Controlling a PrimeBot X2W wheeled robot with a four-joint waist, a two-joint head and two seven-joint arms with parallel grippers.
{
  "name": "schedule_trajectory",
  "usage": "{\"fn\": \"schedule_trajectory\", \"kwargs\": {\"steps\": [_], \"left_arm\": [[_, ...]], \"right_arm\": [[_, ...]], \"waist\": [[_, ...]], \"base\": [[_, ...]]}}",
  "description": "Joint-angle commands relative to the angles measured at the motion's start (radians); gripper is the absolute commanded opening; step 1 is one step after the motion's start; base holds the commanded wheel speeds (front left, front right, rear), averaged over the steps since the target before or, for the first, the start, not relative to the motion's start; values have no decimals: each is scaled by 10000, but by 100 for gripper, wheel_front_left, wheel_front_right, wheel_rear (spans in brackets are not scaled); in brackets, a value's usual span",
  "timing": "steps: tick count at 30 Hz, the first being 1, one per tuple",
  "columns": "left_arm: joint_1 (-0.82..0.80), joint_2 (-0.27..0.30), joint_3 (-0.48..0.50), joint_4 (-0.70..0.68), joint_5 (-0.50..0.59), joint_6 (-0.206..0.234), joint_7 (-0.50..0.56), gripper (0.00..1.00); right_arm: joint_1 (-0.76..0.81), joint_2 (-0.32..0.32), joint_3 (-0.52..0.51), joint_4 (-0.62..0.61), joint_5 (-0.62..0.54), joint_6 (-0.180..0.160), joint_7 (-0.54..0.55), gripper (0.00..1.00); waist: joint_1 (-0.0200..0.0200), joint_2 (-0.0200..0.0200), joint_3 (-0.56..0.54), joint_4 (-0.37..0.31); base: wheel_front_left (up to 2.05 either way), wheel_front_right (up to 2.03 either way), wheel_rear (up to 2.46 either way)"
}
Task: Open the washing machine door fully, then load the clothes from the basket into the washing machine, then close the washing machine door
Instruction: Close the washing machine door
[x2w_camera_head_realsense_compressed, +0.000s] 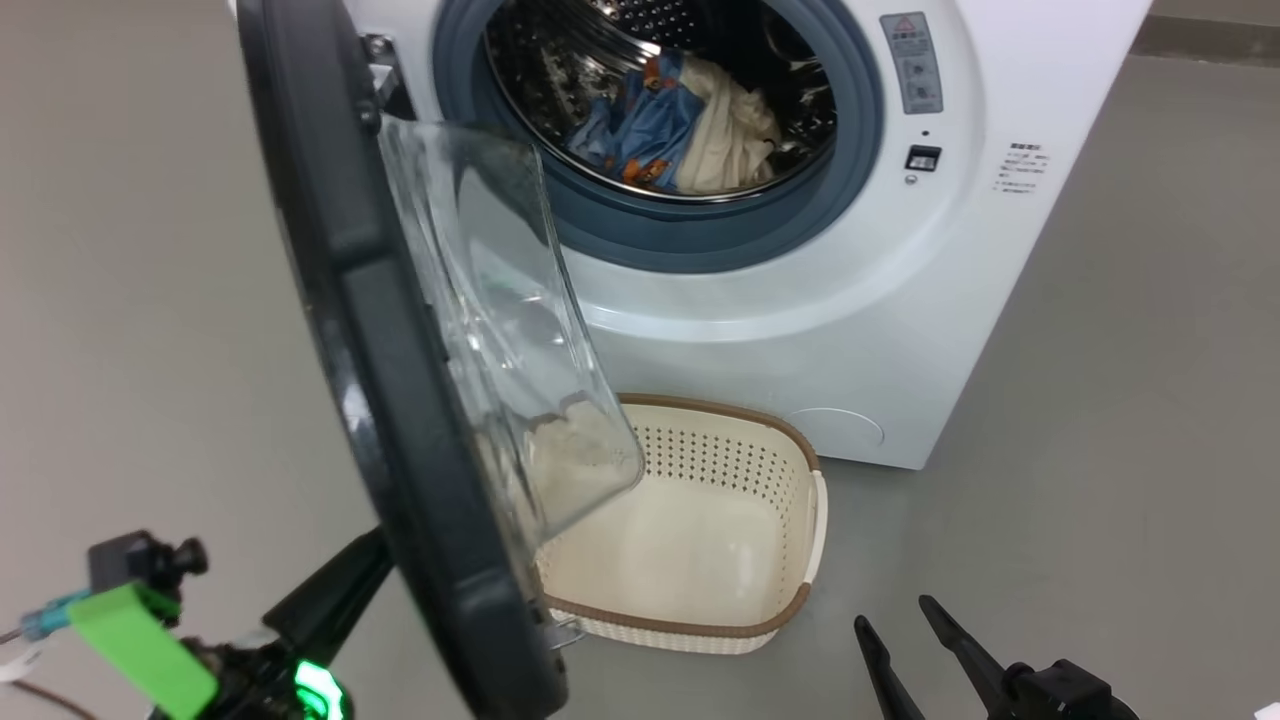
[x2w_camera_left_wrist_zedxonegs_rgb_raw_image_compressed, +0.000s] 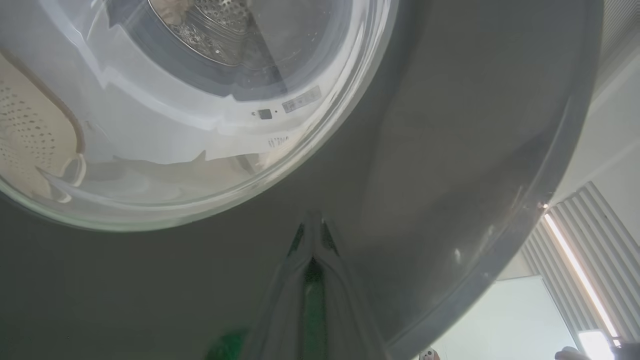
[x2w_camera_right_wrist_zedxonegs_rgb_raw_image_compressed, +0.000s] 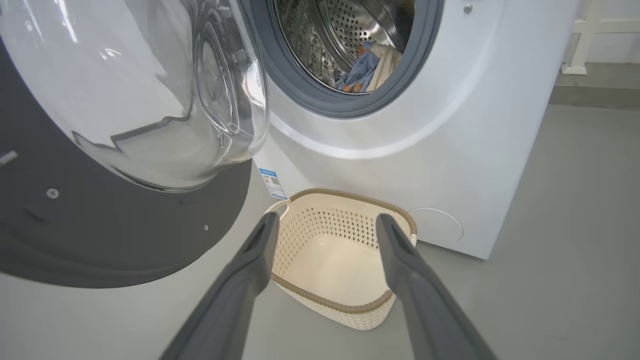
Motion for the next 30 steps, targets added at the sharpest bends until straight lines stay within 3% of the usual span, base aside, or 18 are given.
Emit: {"fn": "schedule_trajectory", "kwargs": {"steps": [1, 14, 30], "left_arm": [[-644, 45, -89, -184, 0, -164, -78, 0], [-2055, 44, -1428, 942, 152, -613, -1701, 0], [-3173, 43, -1681, 1917, 730, -682, -3397, 0]], "right_arm": [[-341, 4, 257, -229, -82, 17, -59, 100], [-473, 148, 275, -256, -104, 17, -59, 100], [-398, 123, 365, -296, -50, 17, -59, 100]], "waist": [[0, -1, 58, -198], [0, -1, 163, -1702], [0, -1, 42, -3489]], "base": [[0, 0, 0], [0, 0, 0], [0, 0, 0]]}}
